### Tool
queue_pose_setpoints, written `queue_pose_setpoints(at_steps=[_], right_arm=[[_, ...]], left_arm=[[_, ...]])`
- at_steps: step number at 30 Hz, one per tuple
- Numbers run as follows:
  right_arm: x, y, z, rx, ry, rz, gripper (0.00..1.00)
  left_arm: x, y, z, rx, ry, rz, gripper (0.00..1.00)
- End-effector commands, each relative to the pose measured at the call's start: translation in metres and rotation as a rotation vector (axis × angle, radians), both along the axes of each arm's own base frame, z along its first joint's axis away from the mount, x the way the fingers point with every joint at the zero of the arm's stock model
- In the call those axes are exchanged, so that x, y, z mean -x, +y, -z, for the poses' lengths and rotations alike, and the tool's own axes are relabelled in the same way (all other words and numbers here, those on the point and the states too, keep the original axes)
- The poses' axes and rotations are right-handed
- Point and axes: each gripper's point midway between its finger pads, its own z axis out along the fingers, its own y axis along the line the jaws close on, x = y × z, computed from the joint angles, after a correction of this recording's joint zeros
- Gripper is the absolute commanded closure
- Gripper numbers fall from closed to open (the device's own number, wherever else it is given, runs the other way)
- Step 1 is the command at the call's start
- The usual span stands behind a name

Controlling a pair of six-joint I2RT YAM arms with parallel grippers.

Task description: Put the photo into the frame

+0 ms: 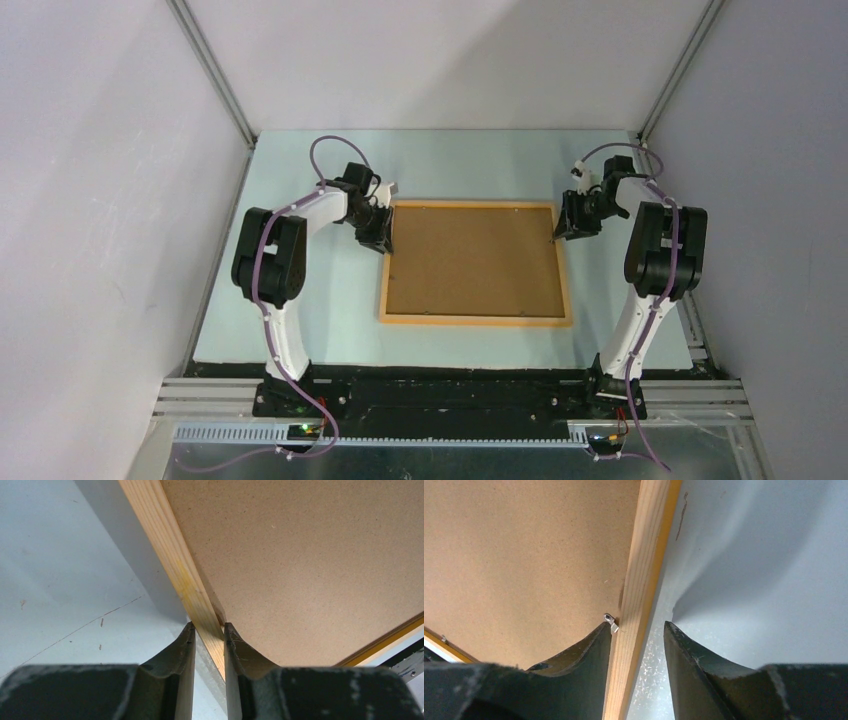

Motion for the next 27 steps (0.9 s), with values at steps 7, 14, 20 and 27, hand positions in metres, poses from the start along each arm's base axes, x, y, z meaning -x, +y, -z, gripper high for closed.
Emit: queue_pose_setpoints(at_steps=[7,14,20,27], right_arm=[[0.002,0.004,-0.025,-0.012,-0.055,-0.036,0.50],[0.009,0.004,-0.021,0.021,-0.059,-0.058,0.49],[0.012,0.006,-0.018,0.035,-0.062,-0.069,0.48],[0.012,0.008,-0.017,0.073,-0.072,-0.095,0.48]], left_arm=[[-0.001,0.003,0.001,-0.010,-0.032,0.013,0.77],[-0.001,0.003,0.000,-0.002,-0.028,0.010,0.77],[-0.001,0.003,-0.001,0.000,-0.033,0.011,0.77],[-0.001,0.002,-0.001,0.000,-0.034,0.012,0.77]])
